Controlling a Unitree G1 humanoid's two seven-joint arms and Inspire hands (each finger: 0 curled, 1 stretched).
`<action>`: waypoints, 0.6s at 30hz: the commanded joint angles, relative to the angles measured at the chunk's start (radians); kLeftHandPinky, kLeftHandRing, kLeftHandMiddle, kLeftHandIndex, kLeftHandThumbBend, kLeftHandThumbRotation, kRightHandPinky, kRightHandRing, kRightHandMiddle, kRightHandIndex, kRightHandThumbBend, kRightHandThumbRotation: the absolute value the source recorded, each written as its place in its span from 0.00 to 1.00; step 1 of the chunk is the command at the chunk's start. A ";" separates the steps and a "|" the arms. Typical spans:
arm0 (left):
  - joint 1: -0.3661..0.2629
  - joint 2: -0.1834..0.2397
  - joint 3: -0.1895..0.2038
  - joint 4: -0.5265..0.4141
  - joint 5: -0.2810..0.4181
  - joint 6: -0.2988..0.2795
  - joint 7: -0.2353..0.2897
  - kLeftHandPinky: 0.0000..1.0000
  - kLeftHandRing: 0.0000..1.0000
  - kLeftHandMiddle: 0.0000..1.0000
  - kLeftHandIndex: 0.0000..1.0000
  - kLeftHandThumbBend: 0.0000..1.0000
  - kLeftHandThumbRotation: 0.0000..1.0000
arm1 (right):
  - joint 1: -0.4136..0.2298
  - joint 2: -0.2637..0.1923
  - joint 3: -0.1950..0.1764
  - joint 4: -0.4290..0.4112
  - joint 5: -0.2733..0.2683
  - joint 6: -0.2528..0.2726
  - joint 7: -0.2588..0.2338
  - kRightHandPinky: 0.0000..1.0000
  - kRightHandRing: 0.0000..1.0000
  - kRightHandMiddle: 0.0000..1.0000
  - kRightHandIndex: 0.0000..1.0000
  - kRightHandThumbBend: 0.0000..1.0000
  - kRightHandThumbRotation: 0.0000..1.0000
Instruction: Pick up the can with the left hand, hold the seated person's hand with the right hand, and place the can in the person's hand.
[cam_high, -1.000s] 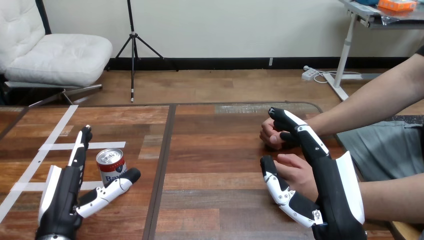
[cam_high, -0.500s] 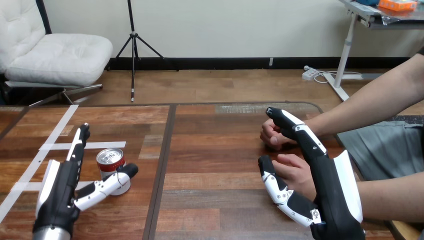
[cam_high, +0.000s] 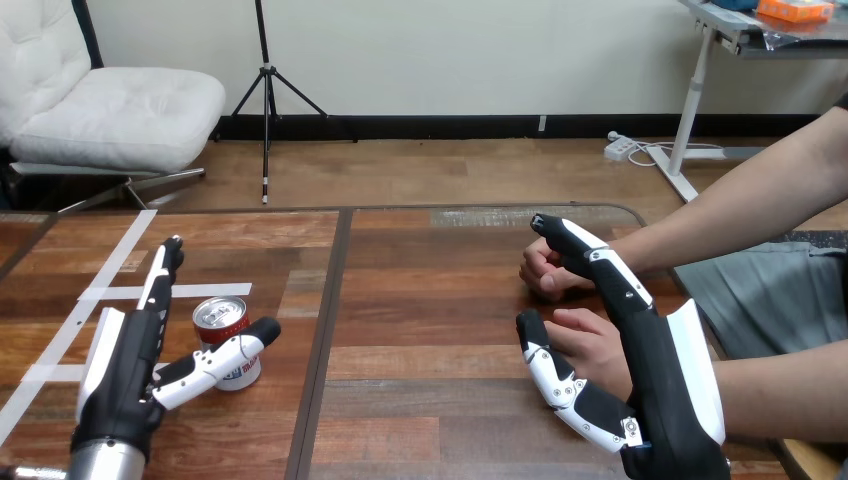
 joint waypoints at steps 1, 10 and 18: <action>-0.065 0.025 -0.017 0.016 0.009 0.005 0.009 1.00 1.00 1.00 1.00 1.00 0.49 | -0.060 0.001 -0.004 0.001 0.012 -0.021 -0.005 0.85 0.87 0.86 0.83 0.26 0.00; -0.070 0.032 -0.023 0.023 0.019 0.013 0.019 1.00 1.00 1.00 1.00 1.00 0.50 | -0.063 -0.005 -0.009 0.005 0.004 -0.027 -0.007 0.85 0.86 0.86 0.82 0.25 0.00; -0.076 0.038 -0.027 0.029 0.035 0.021 0.027 1.00 1.00 1.00 1.00 1.00 0.51 | -0.061 -0.005 -0.007 0.003 0.011 -0.026 -0.003 0.85 0.86 0.85 0.81 0.25 0.00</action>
